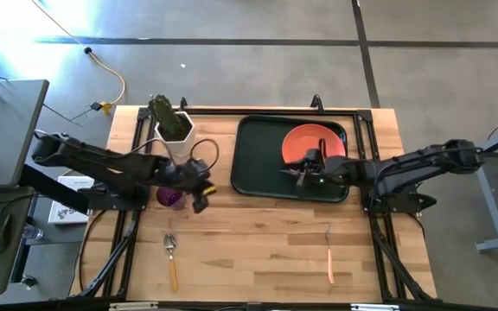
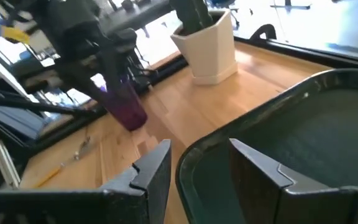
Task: Pick and place plate/cup/fork/spoon on tray
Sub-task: Put the purple cup on the black tray to the top right of the orange plate
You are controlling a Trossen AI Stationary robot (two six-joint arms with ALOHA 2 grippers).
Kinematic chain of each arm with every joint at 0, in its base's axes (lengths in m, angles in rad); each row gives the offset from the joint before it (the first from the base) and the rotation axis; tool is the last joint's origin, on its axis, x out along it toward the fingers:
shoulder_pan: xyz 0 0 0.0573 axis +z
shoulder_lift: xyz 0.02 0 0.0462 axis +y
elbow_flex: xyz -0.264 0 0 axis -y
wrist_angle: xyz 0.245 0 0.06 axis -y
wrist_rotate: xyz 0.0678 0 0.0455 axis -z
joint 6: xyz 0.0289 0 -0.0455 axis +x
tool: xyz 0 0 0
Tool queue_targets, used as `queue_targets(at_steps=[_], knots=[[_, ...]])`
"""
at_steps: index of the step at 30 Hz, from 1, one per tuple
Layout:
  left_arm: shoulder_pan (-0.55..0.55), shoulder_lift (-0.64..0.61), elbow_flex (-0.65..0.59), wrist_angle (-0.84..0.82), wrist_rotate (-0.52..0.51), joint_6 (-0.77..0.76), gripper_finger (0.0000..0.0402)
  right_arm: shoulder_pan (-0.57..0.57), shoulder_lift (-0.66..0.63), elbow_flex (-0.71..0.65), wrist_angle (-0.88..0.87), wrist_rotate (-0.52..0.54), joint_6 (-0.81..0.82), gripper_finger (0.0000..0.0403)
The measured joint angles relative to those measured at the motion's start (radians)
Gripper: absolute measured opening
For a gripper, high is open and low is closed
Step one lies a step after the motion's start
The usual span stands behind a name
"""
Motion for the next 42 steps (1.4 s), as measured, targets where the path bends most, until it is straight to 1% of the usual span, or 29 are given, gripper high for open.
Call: queue_targets(at_steps=[3, 6, 9, 11, 13, 19, 22, 25, 29, 31, 35, 38, 42], knots=[[-0.074, -0.058, -0.008, -0.112, -0.012, -0.090, 0.0112, 0.000, 0.000, 0.043, -0.087, 0.002, -0.037, 0.0149], [-0.146, -0.089, -0.008, -0.261, 0.042, -0.200, 0.0123, 0.000, 0.000, 0.050, -0.104, 0.044, -0.079, 0.0149], [-0.210, -0.099, -0.009, -0.380, 0.068, -0.333, 0.0126, 0.000, 0.000, 0.050, -0.119, 0.086, -0.094, 0.0149], [-0.237, -0.100, -0.009, -0.411, 0.065, -0.361, 0.0126, 0.000, 0.000, 0.047, -0.126, 0.105, -0.088, 0.0149], [-0.246, -0.103, -0.002, -0.431, 0.046, -0.341, 0.0127, 0.000, 0.000, 0.047, -0.133, 0.121, -0.077, 0.0149], [-0.245, -0.103, 0.098, -0.432, -0.040, -0.217, 0.0127, -0.009, 0.000, 0.047, -0.104, 0.121, -0.085, 0.0149], [-0.244, -0.109, 0.152, -0.516, -0.092, -0.183, 0.0127, -0.010, 0.000, 0.047, -0.101, 0.122, -0.078, 0.0149], [-0.243, -0.124, 0.157, -0.658, -0.138, -0.198, 0.0127, -0.009, 0.000, 0.047, -0.116, 0.122, -0.078, 0.0149], [-0.198, -0.135, 0.142, -0.858, -0.147, -0.280, 0.0127, -0.009, 0.000, 0.047, -0.136, 0.121, -0.078, 0.0149], [-0.174, -0.149, 0.132, -0.910, -0.149, -0.301, 0.0127, -0.011, 0.000, 0.047, -0.133, 0.124, -0.079, 0.0149], [-0.132, -0.190, 0.094, -0.887, -0.134, -0.242, 0.0127, -0.035, 0.000, 0.047, -0.117, 0.132, -0.087, 0.0149], [-0.090, -0.221, 0.042, -0.863, -0.114, -0.192, 0.0127, -0.061, 0.000, 0.047, -0.109, 0.130, -0.088, 0.0149], [-0.037, -0.252, -0.014, -0.860, -0.099, -0.164, 0.0127, -0.089, 0.000, 0.046, -0.106, 0.114, -0.079, 0.0149]])
